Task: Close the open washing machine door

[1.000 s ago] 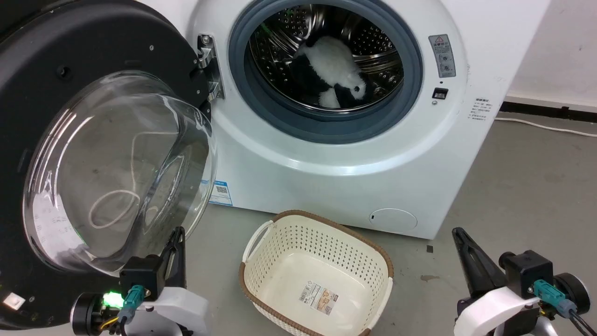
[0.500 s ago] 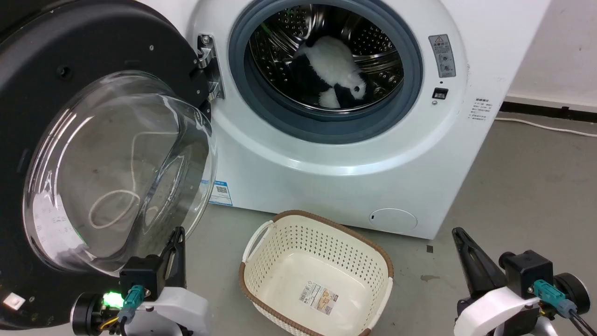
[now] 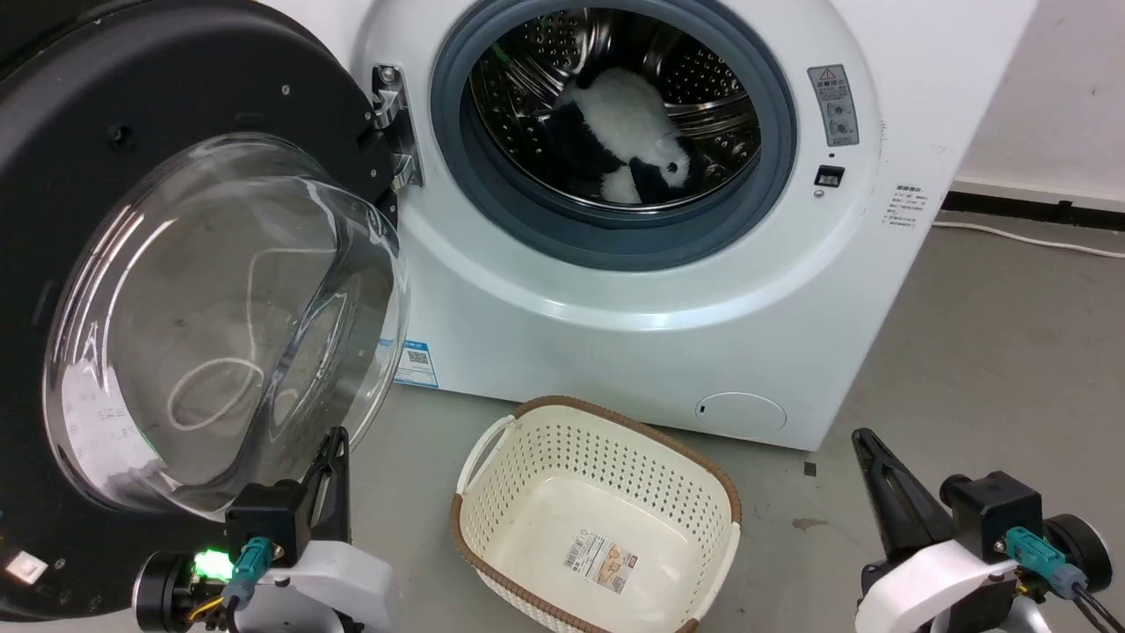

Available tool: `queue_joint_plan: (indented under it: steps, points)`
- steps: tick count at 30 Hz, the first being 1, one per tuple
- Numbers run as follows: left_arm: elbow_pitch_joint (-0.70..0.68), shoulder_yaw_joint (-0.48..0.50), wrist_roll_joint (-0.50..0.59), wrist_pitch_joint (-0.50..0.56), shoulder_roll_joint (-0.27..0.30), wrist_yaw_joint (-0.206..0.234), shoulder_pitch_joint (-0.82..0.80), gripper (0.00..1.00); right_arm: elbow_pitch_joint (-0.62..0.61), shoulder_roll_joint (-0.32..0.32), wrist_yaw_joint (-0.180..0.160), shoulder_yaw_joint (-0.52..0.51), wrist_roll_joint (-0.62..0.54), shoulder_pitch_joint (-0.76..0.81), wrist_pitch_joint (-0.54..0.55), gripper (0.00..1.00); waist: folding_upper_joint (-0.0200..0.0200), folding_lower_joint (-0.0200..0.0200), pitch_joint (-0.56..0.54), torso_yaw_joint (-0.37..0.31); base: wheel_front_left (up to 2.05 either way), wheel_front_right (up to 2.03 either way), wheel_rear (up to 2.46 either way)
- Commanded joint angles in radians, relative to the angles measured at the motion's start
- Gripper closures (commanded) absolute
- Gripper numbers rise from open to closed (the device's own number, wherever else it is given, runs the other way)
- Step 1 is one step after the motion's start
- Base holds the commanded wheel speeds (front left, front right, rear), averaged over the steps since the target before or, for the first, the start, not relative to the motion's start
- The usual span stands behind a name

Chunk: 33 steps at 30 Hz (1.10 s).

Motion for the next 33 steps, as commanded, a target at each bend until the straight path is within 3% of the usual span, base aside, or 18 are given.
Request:
queue_joint_plan:
  steps: [1, 5, 6, 33]
  points:
    - [-0.005, 0.002, 0.003, 0.0, 0.0, -0.005, 0.014, 1.0, -0.005, 0.0, 0.001, -0.002, -0.007, 0.007, 0.001, 1.0, 0.0, 0.0, 0.0, 0.0, 0.0, 0.0, 0.0]
    - [-0.005, 0.002, 0.003, 0.0, 0.0, -0.005, 0.014, 1.0, -0.005, 0.0, 0.001, -0.002, -0.007, 0.007, 0.001, 1.0, 0.0, 0.0, 0.0, 0.0, 0.0, 0.0, 0.0]
    - [0.0, 0.0, 0.0, 0.0, 0.0, 0.0, 0.0, 0.0, 0.0, 0.0, 0.0, 0.0, 0.0, 0.0, 0.0, 0.0, 0.0, 0.0, 0.0, 0.0, 0.0, 0.0, 0.0]
    - [0.037, -0.064, -0.069, -0.055, 0.0, 0.015, 0.0, 0.0, 0.029, 0.0, 0.0, 0.011, 0.07, 0.027, -0.055, 0.0, 0.0, 0.0, 0.0, -0.002, 0.0, 0.0, 0.0]
